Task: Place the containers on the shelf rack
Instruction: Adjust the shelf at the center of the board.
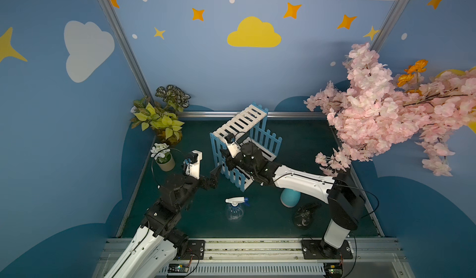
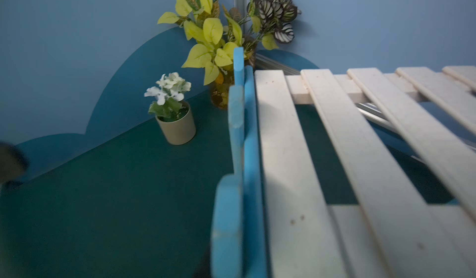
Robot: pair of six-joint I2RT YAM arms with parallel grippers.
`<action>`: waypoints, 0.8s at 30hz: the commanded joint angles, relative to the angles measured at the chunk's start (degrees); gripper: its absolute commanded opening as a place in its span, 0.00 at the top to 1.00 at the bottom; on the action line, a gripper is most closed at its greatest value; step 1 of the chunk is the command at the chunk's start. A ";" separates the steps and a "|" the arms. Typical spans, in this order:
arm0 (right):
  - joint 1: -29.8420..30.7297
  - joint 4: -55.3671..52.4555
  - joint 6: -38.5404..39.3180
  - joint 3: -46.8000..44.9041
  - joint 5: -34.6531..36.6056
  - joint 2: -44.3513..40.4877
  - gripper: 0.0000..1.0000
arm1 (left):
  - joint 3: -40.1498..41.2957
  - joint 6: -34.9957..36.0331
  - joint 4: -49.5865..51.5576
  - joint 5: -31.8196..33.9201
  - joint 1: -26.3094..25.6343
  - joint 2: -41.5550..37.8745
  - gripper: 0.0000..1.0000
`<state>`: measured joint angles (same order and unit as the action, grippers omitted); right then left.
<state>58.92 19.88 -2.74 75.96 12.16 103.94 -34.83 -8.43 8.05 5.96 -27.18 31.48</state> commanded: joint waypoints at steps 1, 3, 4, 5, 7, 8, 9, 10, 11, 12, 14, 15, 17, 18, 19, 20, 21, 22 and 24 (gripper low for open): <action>2.83 6.49 2.92 4.80 23.40 4.41 1.00 | -1.67 0.63 3.95 4.26 0.05 -1.86 0.00; 4.59 5.09 3.63 9.80 31.90 7.95 1.00 | -1.81 0.63 5.04 6.66 0.06 -3.28 0.00; 5.04 3.68 3.07 12.54 34.35 9.49 1.00 | -1.71 0.62 5.26 7.52 -0.02 -3.83 0.00; 5.22 2.04 2.56 15.01 36.34 10.86 1.00 | -1.62 0.61 5.33 8.32 0.05 -4.33 0.00; 5.23 0.22 1.81 18.70 37.80 13.46 1.00 | -1.20 0.27 5.39 9.55 0.12 -5.18 0.00; 5.12 0.26 1.81 20.40 38.04 14.59 1.00 | -1.02 0.18 5.39 10.01 0.12 -5.66 0.00; 5.00 0.37 2.04 21.98 38.39 15.70 1.00 | -0.83 0.07 5.39 10.36 0.12 -6.10 0.00; 4.85 0.43 2.12 23.72 38.87 17.12 1.00 | -0.63 -0.02 5.39 10.63 0.19 -6.43 0.00; 4.68 0.22 2.07 25.83 39.50 18.62 1.00 | -0.55 -0.11 5.37 10.93 0.17 -6.70 0.00; 4.51 -0.27 2.09 27.81 40.06 20.09 1.00 | -0.51 -0.18 5.46 11.18 0.13 -6.94 0.00; 4.13 0.02 2.42 31.35 40.69 23.01 1.00 | -0.42 -0.14 5.45 11.51 0.19 -7.27 0.00; 4.04 0.88 2.89 32.56 40.96 24.23 1.00 | -0.35 -0.06 5.50 11.61 0.19 -7.41 0.00; 3.69 2.17 4.06 34.72 41.10 26.22 1.00 | -0.20 -0.07 5.41 11.85 0.07 -7.79 0.00; 3.52 1.92 4.06 35.89 41.16 26.98 1.00 | -0.16 -0.06 5.45 11.88 0.19 -7.89 0.00; 3.21 1.32 3.39 36.57 41.12 27.39 1.00 | -0.11 -0.07 5.43 11.87 0.15 -7.99 0.00; 2.88 0.80 2.38 36.69 40.99 27.58 1.00 | -0.07 -0.05 5.31 11.84 0.11 -8.01 0.00; 2.51 0.02 1.23 36.62 40.72 27.55 1.00 | 0.06 -0.03 5.17 11.76 0.10 -8.07 0.00; 2.17 -1.41 -0.39 36.48 40.14 27.45 1.00 | 0.17 -0.10 5.03 11.61 0.16 -8.02 0.00; 1.91 -2.94 -1.70 35.80 39.09 26.86 0.96 | 0.33 -0.22 4.86 11.34 0.16 -7.82 0.00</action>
<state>62.24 19.29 -5.58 110.67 49.93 131.68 -34.87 -8.36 13.47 16.78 -27.11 23.99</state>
